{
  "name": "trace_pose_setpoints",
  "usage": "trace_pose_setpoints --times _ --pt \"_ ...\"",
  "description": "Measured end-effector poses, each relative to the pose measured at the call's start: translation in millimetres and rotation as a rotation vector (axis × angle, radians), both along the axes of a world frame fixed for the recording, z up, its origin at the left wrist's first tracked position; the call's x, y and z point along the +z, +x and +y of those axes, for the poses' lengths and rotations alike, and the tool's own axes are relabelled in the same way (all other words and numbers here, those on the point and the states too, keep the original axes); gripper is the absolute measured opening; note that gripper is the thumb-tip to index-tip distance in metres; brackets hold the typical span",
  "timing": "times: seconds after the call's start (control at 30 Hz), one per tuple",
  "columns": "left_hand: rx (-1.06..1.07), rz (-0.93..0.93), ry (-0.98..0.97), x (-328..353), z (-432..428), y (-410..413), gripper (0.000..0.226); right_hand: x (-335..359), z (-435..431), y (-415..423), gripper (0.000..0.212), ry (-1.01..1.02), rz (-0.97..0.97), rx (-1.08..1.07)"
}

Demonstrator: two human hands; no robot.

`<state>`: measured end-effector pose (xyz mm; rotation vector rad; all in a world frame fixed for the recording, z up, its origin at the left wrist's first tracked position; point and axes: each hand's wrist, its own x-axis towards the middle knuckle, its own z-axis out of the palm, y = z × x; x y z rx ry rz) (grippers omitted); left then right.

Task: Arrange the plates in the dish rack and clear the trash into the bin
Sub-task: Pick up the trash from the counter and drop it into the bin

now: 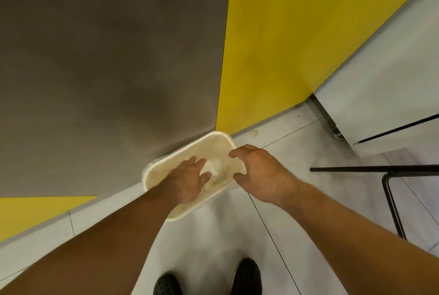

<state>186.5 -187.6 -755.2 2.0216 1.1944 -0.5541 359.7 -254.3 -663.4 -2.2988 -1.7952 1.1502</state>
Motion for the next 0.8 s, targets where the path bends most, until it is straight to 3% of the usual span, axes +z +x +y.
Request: trace_pose_setpoints --times 0.17,0.5,0.8 --pt "-0.039 -0.242 0.305 100.3 2.9 -8.5 0.032 55.0 -13.6 6.5 0.047 0.049 0.000 -0.052" --pt "-0.136 -0.429 0.544 370.0 -15.5 0.4 0.046 278.3 -33.1 19.7 0.030 0.271 0.036 -0.128" --pt "-0.157 -0.630 0.784 603.4 -12.3 33.8 0.039 483.3 -33.6 47.1 0.019 0.584 0.017 -0.188"
